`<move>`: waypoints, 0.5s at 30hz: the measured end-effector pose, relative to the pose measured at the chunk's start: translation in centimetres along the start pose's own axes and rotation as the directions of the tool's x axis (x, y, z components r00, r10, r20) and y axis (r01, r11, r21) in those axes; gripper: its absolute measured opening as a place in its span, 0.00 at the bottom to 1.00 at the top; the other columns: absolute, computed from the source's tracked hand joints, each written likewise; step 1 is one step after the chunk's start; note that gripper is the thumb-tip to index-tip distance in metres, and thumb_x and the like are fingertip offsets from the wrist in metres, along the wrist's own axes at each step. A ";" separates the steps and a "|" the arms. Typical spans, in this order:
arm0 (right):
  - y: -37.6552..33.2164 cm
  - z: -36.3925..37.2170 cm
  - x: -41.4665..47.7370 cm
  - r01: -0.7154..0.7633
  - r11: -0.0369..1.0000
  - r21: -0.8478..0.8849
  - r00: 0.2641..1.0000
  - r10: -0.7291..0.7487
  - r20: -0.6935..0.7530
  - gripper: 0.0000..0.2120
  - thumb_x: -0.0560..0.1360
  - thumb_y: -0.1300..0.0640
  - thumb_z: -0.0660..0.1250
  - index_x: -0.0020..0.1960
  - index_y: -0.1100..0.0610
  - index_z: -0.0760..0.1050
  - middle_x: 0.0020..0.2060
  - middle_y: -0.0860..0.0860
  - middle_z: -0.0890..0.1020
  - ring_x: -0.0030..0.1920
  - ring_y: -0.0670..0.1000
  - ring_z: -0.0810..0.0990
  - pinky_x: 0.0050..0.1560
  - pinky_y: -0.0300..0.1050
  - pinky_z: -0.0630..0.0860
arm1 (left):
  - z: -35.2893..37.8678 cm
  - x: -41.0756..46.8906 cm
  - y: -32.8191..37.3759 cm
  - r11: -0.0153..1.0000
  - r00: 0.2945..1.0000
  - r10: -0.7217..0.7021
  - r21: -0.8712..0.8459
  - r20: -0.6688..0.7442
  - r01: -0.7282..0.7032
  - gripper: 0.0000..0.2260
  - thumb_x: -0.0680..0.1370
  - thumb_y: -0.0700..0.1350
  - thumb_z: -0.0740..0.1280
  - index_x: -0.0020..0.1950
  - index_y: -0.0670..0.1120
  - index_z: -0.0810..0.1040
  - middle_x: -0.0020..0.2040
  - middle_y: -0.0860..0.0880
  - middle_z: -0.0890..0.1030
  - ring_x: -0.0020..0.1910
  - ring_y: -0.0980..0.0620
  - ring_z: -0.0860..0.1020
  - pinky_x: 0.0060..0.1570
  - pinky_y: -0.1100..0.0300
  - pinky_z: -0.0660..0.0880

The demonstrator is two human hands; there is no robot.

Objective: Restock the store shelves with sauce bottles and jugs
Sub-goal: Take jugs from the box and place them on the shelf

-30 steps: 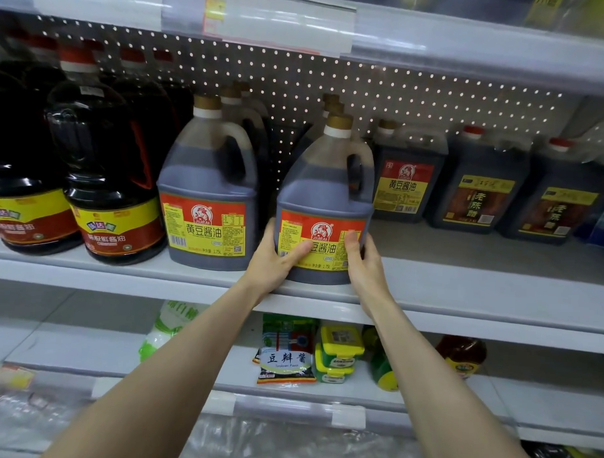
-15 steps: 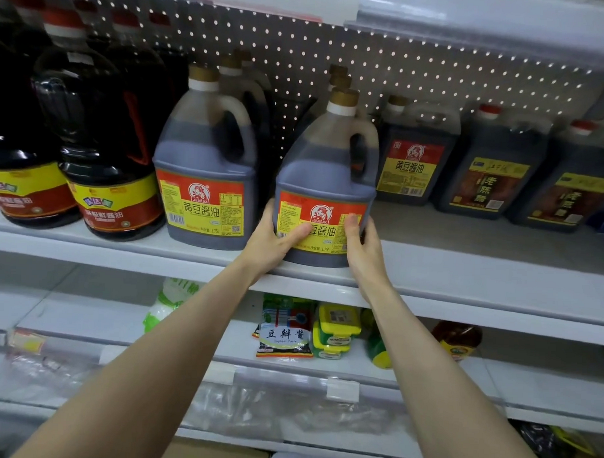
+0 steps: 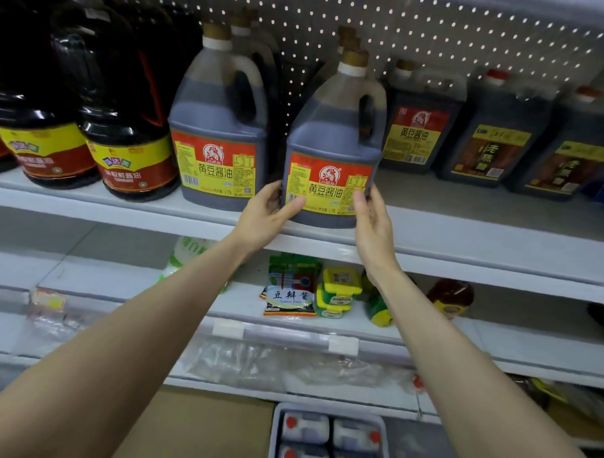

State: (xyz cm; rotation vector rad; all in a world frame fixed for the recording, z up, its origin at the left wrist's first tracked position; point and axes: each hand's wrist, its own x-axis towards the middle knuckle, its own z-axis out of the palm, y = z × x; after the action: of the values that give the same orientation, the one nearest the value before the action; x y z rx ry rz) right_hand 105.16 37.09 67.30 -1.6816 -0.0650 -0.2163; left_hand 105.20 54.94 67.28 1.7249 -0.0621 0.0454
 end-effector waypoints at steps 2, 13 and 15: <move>-0.3 0.2 -1.5 -0.021 1.000 0.003 0.999 0.021 -0.027 0.26 0.81 0.49 0.60 0.76 0.54 0.59 0.69 0.47 0.71 0.68 0.44 0.69 0.62 0.29 0.66 | -0.5 -1.4 0.2 0.999 1.000 -0.003 0.038 -0.001 0.003 0.28 0.78 0.49 0.67 0.74 0.41 0.64 0.71 0.47 0.70 0.68 0.54 0.69 0.64 0.64 0.67; 6.2 7.5 -14.7 -0.238 0.971 -0.004 0.970 0.237 -0.052 0.21 0.79 0.51 0.63 0.71 0.56 0.68 0.57 0.45 0.76 0.56 0.43 0.77 0.55 0.34 0.73 | -5.6 -12.2 -8.5 0.988 0.989 -0.148 0.048 -0.018 0.149 0.18 0.78 0.48 0.68 0.65 0.43 0.73 0.53 0.50 0.79 0.50 0.58 0.77 0.45 0.73 0.73; 9.0 9.2 -17.2 -0.291 0.957 0.014 0.955 0.292 -0.055 0.19 0.79 0.53 0.64 0.68 0.58 0.70 0.54 0.43 0.78 0.52 0.38 0.77 0.51 0.32 0.72 | -6.7 -14.3 -12.2 0.973 0.974 -0.226 0.052 -0.019 0.227 0.18 0.78 0.49 0.68 0.65 0.43 0.73 0.53 0.49 0.78 0.49 0.58 0.77 0.45 0.73 0.73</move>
State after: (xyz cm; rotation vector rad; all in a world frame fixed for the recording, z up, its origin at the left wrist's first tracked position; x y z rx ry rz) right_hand 90.82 46.54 54.46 -1.6555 0.2245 -0.0405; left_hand 91.76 63.69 55.33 1.7756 0.1473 -0.1115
